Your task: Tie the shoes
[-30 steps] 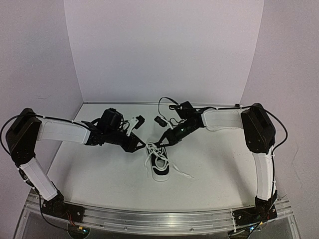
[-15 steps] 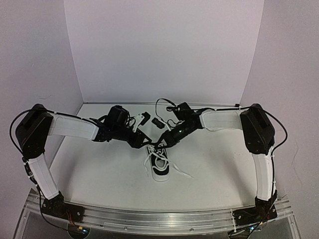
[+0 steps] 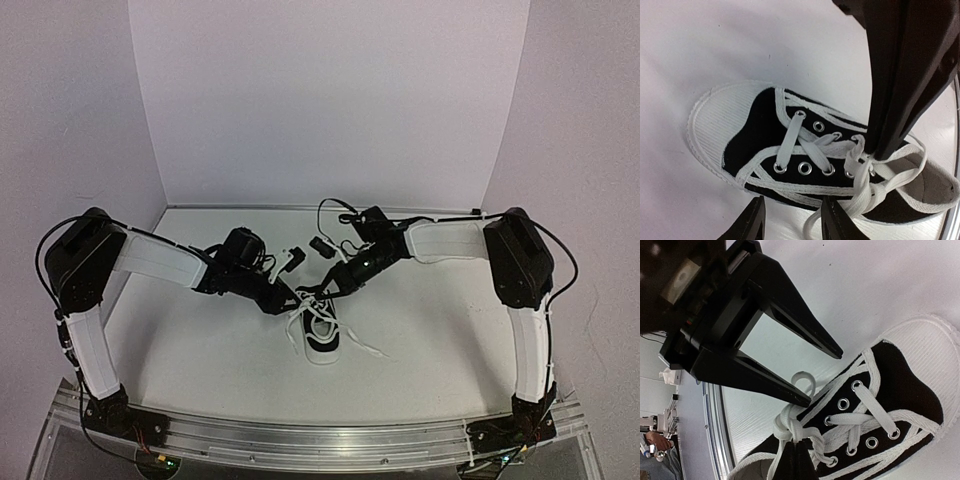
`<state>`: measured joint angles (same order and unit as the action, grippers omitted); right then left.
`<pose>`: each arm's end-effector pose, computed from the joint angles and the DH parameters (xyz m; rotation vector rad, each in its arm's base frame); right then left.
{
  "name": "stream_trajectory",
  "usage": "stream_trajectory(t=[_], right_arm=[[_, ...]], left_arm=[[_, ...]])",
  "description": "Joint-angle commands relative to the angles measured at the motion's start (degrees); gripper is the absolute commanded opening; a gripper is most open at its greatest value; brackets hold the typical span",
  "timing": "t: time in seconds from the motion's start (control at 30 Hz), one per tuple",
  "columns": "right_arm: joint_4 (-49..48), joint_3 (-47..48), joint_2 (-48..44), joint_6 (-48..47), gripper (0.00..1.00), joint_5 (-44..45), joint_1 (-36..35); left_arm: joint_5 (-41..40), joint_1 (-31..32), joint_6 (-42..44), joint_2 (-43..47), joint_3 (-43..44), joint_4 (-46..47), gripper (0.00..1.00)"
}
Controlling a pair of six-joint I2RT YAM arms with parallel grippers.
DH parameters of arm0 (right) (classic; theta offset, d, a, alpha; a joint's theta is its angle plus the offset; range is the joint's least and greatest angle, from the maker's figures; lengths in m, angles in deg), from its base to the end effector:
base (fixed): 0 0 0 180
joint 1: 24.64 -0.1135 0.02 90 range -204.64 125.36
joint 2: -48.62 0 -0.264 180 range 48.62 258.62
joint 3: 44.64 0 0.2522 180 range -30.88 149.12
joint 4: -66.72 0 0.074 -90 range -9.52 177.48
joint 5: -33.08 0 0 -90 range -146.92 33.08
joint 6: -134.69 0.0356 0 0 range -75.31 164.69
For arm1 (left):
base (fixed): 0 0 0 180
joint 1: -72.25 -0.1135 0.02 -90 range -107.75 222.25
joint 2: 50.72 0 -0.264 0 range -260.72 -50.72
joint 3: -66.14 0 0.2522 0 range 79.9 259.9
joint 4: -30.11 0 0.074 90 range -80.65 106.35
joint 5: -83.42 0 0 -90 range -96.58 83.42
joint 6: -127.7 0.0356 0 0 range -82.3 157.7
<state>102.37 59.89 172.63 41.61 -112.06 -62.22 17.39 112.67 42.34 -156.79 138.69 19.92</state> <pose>0.3462 0.3033 0.1708 -1.2367 2.1732 1.4602 0.2802 -0.2576 0.1543 1.1110 2.1147 -0.7930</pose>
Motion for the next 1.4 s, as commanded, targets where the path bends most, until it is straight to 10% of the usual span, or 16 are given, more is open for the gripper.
stream_trajectory(t=[0.0,0.53,1.37], right_arm=[[-0.3,-0.3,-4.1,-0.9,0.00,-0.6,0.8],[-0.6,-0.2,-3.2,-0.7,0.00,-2.1,0.8],[-1.1,0.4,-1.8,0.1,0.00,-2.9,0.8]], left_arm=[[1.7,-0.1,0.5,-0.8,-1.3,1.0,0.39],[-9.9,0.1,11.7,18.8,-13.4,13.4,0.45],[-8.3,9.5,48.8,6.8,8.5,-15.1,0.23]])
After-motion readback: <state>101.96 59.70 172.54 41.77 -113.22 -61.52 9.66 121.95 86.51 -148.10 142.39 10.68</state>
